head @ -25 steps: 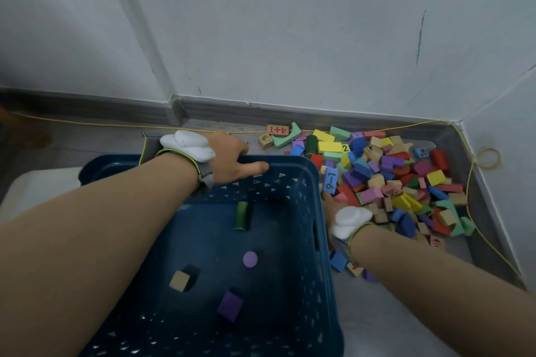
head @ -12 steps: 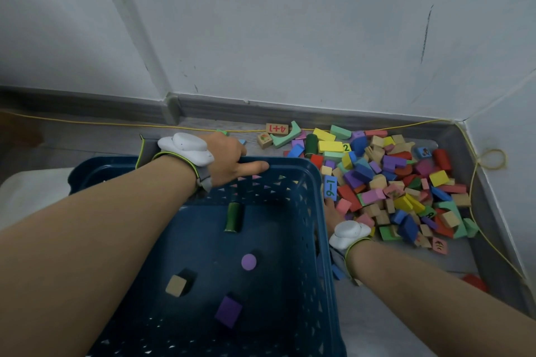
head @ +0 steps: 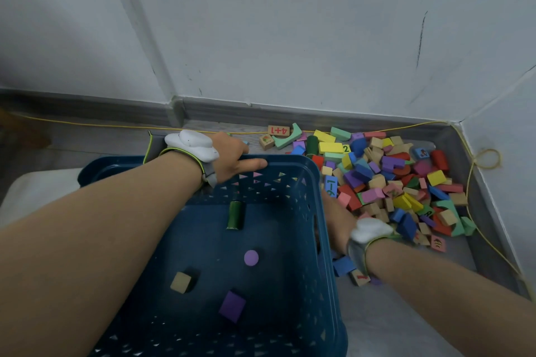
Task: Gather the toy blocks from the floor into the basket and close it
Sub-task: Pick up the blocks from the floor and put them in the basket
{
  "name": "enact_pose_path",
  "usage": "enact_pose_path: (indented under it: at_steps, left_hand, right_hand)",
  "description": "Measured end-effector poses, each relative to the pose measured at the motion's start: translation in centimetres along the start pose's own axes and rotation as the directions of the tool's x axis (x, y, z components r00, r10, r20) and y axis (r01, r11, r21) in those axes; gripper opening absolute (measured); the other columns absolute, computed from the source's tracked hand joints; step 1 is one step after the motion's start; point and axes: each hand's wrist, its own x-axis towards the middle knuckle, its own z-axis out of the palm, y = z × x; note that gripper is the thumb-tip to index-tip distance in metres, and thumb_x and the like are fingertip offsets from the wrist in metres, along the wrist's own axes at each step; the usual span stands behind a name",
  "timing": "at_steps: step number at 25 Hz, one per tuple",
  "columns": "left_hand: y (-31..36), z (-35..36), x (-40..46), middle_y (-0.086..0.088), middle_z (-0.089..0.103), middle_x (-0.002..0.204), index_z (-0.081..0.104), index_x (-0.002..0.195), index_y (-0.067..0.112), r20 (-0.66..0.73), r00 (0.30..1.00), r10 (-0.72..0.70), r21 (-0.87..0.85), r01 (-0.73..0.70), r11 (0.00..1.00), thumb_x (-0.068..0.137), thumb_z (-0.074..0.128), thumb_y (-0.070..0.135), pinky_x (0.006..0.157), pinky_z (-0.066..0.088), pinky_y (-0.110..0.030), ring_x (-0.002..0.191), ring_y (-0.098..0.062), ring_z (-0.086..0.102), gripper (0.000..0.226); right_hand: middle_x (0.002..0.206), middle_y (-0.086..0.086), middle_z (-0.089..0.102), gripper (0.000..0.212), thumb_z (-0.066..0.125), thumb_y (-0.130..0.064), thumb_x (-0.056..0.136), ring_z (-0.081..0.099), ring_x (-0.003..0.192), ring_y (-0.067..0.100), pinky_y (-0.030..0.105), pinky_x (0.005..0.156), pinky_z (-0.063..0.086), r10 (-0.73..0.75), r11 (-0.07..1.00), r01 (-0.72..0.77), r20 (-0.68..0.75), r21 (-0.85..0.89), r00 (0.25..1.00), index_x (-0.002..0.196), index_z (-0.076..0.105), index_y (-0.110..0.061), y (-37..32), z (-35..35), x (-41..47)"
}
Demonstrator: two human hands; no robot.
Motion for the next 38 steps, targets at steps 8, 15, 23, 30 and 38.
enact_pose_path:
  at_steps: [8, 15, 23, 30, 38]
  left_hand:
    - [-0.3, -0.3, -0.1, -0.01, 0.059, 0.076, 0.059, 0.082, 0.009, 0.014, 1.0, 0.006, -0.005, -0.006, 1.0, 0.092, 0.037, 0.065, 0.054, 0.031, -0.03, 0.069, -0.025, 0.052, 0.06]
    - [-0.9, -0.3, -0.1, -0.013, 0.065, 0.089, 0.064, 0.093, 0.008, 0.018, 1.0, 0.004, -0.021, -0.004, 1.0, 0.094, 0.039, 0.06, 0.063, 0.036, -0.032, 0.076, -0.028, 0.054, 0.057]
    - [-0.6, -0.2, -0.3, -0.004, 0.056, 0.07, 0.052, 0.08, 0.016, -0.037, 0.999, -0.003, -0.024, 0.002, 1.0, 0.091, 0.038, 0.066, 0.059, 0.036, -0.032, 0.07, -0.028, 0.055, 0.053]
    - [1.3, -0.9, -0.1, -0.003, 0.05, 0.066, 0.052, 0.081, 0.012, -0.049, 0.999, 0.012, 0.023, -0.011, 1.0, 0.094, 0.036, 0.062, 0.05, 0.026, -0.031, 0.067, -0.025, 0.049, 0.055]
    - [0.7, 0.2, 0.8, -0.007, 0.059, 0.069, 0.06, 0.081, 0.01, -0.031, 0.999, 0.007, 0.048, -0.005, 0.999, 0.09, 0.03, 0.07, 0.053, 0.034, -0.03, 0.061, -0.022, 0.051, 0.068]
  right_hand:
    - [0.093, 0.004, 0.064, 0.022, 0.059, -0.031, 0.091, 0.058, 0.062, 0.013, 0.023, 0.049, 0.049, 0.245, 0.81, -0.019, -0.308, 0.586, 0.919, 0.109, 0.054, -0.019, -4.5, -14.8, 2.5]
    - [0.104, -0.006, 0.057, 0.032, 0.066, -0.026, 0.083, 0.054, 0.085, 0.006, 0.019, 0.074, 0.041, -0.378, 0.923, 0.375, 0.027, 0.092, 0.925, 0.115, 0.059, -0.023, -12.3, -19.3, -0.8]
    - [0.078, -0.004, 0.06, 0.009, 0.052, -0.021, 0.084, 0.057, 0.073, 0.016, 0.037, 0.067, 0.048, -0.175, 0.926, 0.317, -0.509, 0.206, 0.842, 0.088, 0.059, -0.018, -9.3, -15.2, 0.7]
    - [0.148, 0.015, 0.027, 0.08, 0.061, -0.049, 0.084, 0.035, 0.131, 0.041, 0.046, 0.102, 0.038, 0.228, 0.945, -0.149, 0.263, -0.291, 0.937, 0.151, 0.017, -0.038, 0.5, -6.7, -0.3]
    - [0.129, 0.017, 0.033, 0.059, 0.06, -0.037, 0.086, 0.036, 0.124, 0.04, 0.044, 0.091, 0.045, 0.108, 0.895, -0.06, 0.086, -0.442, 0.99, 0.137, 0.031, -0.028, -1.9, -4.2, 1.3]
